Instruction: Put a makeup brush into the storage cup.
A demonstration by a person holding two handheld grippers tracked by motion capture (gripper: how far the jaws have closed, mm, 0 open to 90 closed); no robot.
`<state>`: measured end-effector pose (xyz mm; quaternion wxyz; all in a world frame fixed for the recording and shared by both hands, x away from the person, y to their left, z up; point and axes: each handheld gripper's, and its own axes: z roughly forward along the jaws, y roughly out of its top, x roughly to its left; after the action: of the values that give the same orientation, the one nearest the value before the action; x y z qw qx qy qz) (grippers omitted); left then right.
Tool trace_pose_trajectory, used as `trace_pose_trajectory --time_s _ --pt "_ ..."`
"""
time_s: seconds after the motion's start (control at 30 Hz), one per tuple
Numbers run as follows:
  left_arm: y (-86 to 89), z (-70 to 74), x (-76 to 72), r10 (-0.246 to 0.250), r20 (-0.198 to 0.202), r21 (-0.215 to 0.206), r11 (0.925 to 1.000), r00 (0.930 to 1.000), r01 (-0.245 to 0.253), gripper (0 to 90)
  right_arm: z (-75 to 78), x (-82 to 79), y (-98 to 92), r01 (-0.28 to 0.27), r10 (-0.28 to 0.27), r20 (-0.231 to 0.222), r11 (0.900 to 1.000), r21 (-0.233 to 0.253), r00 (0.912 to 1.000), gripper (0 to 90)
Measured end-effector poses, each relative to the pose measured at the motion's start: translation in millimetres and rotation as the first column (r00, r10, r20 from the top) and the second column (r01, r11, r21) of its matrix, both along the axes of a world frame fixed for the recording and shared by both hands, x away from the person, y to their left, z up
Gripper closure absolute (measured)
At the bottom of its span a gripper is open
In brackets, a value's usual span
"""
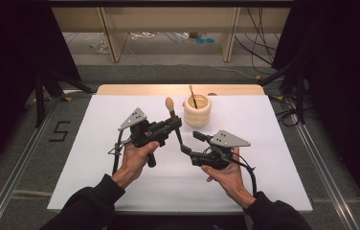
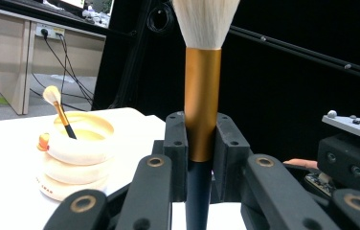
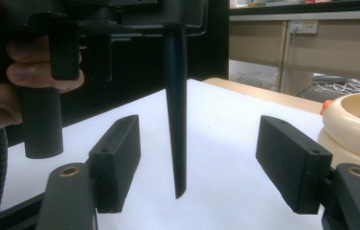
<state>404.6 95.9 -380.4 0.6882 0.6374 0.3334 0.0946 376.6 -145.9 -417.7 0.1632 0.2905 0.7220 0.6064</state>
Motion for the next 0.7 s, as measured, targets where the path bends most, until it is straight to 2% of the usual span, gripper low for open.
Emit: trace_pose_trajectory --time_s 0.07,0.1,0.13,0.2,0.3,0.37,0.47,0.53,0.63,0.7 --pt "0.5 0.2 0.4 0.004 0.005 0.007 1.0000 1.0000 -0.004 77.9 -0.9 0.3 0.3 0.004 -0.004 0.002 1.000 0.008 1.0000 31.2" --pt "0.7 0.2 0.6 0.006 0.008 0.013 0.9999 0.9999 -0.006 77.8 -0.5 0.2 -1.2 0.011 -0.011 0.009 1.000 -0.013 0.9999 30.9" --pt "1.1 0.4 1.0 0.009 0.011 0.021 0.9997 0.9999 -0.009 77.9 -1.2 -0.7 -0.1 0.004 -0.004 0.001 1.000 0.003 1.0000 30.2" --pt "1.5 0.6 1.6 0.013 0.013 0.028 0.9995 0.9998 -0.013 77.8 -0.8 -3.0 -1.6 -0.001 0.001 -0.013 1.000 -0.028 0.9999 28.7" --pt "2.1 0.8 3.8 0.021 0.023 0.047 0.9987 0.9995 -0.022 77.8 -2.0 -4.4 -2.9 0.013 -0.013 0.008 0.999 -0.047 0.9999 26.0" --pt "3.0 0.0 6.3 0.031 0.026 0.066 0.9973 0.9992 -0.033 77.8 -2.0 -6.7 -5.1 0.005 -0.005 -0.015 0.998 -0.060 0.9999 25.0" --pt "3.7 -1.8 10.8 0.038 0.024 0.090 0.9951 0.9990 -0.040 77.8 -2.3 -9.5 -10.5 0.021 -0.021 -0.006 0.996 -0.084 0.9998 24.2" --pt "3.6 -3.0 14.5 0.044 0.033 0.098 0.9940 0.9985 -0.047 77.8 -2.7 -11.5 -14.7 0.019 -0.023 -0.033 0.995 -0.101 0.9992 23.4" --pt "3.1 -2.7 19.4 0.056 0.041 0.116 0.9914 0.9976 -0.060 77.8 -6.3 -13.0 -20.2 0.027 -0.031 -0.040 0.995 -0.095 0.9987 22.6" --pt "2.5 -1.0 23.2 0.062 0.051 0.124 0.9899 0.9968 -0.068 77.8 -7.8 -13.9 -24.3 0.029 -0.034 -0.049 0.993 -0.111 0.9982 22.0"
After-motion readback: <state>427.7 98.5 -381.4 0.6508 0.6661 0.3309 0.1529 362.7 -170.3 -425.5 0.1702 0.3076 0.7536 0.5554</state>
